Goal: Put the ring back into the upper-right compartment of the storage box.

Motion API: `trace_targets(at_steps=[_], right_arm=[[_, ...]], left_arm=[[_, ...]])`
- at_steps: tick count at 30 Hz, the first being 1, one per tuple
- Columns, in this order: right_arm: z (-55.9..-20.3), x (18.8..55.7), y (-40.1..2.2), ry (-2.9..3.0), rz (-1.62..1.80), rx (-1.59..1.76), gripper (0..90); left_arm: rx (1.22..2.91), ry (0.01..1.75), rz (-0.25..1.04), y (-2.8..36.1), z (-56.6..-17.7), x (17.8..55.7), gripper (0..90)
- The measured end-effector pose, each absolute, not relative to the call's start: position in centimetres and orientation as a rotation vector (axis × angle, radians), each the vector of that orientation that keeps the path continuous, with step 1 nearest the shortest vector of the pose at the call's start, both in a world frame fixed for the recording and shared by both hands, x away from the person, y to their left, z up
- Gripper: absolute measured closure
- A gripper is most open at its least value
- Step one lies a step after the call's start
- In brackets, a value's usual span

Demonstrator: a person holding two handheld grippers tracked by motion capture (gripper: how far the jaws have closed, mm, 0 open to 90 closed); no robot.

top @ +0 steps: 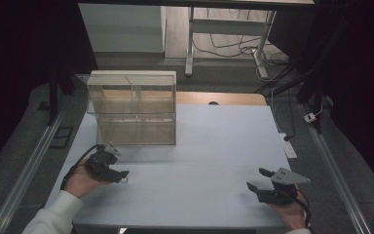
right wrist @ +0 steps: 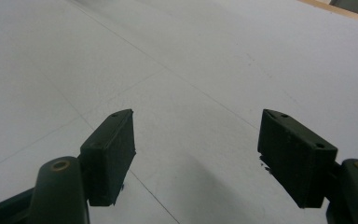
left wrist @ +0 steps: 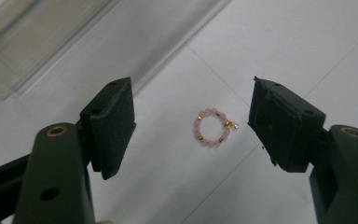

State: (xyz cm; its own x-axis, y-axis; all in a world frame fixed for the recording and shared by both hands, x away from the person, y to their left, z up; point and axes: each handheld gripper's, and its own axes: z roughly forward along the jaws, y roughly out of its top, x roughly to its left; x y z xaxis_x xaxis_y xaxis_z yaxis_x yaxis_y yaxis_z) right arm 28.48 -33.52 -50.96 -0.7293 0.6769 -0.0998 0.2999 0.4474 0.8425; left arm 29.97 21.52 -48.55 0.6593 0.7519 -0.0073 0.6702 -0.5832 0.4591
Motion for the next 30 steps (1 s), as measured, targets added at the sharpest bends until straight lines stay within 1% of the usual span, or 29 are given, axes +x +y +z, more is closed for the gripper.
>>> trace_targets(at_steps=[8, 18, 19, 20, 22, 23, 24, 25, 30], right_arm=[[-51.0, 28.5, -33.5, 2.281, 1.191, 0.827, 26.8], [-51.1, 28.5, -33.5, 2.289, 1.184, 0.828, 27.2], [-51.1, 28.5, -33.5, 2.29, 1.182, 0.829, 27.2], [-51.1, 28.5, -33.6, 2.291, 1.185, 0.829, 27.2], [-51.1, 28.5, -33.6, 2.287, 1.187, 0.829, 27.2], [-51.1, 28.5, -33.6, 2.285, 1.187, 0.829, 27.3], [-51.1, 28.5, -33.6, 2.285, 1.187, 0.829, 27.3], [-51.1, 28.5, -33.6, 2.286, 1.187, 0.829, 27.2], [-51.1, 28.5, -33.6, 2.286, 1.185, 0.83, 27.3]], left_arm=[[2.484, 1.123, 0.214, 21.6, -49.6, 30.8, 35.4], [2.515, 1.121, 0.169, 21.4, -50.6, 31.2, 43.7], [2.52, 1.12, 0.164, 21.4, -50.7, 31.2, 44.9], [2.525, 1.115, 0.156, 21.4, -50.8, 31.3, 48.6], [2.533, 1.115, 0.146, 21.4, -50.9, 31.3, 49.9], [2.538, 1.111, 0.141, 21.4, -50.9, 31.3, 53.1], [2.54, 1.111, 0.141, 21.4, -50.9, 31.3, 53.1], [2.543, 1.105, 0.135, 21.4, -51.0, 31.3, 55.8], [2.547, 1.108, 0.126, 21.4, -51.1, 31.4, 59.7]])
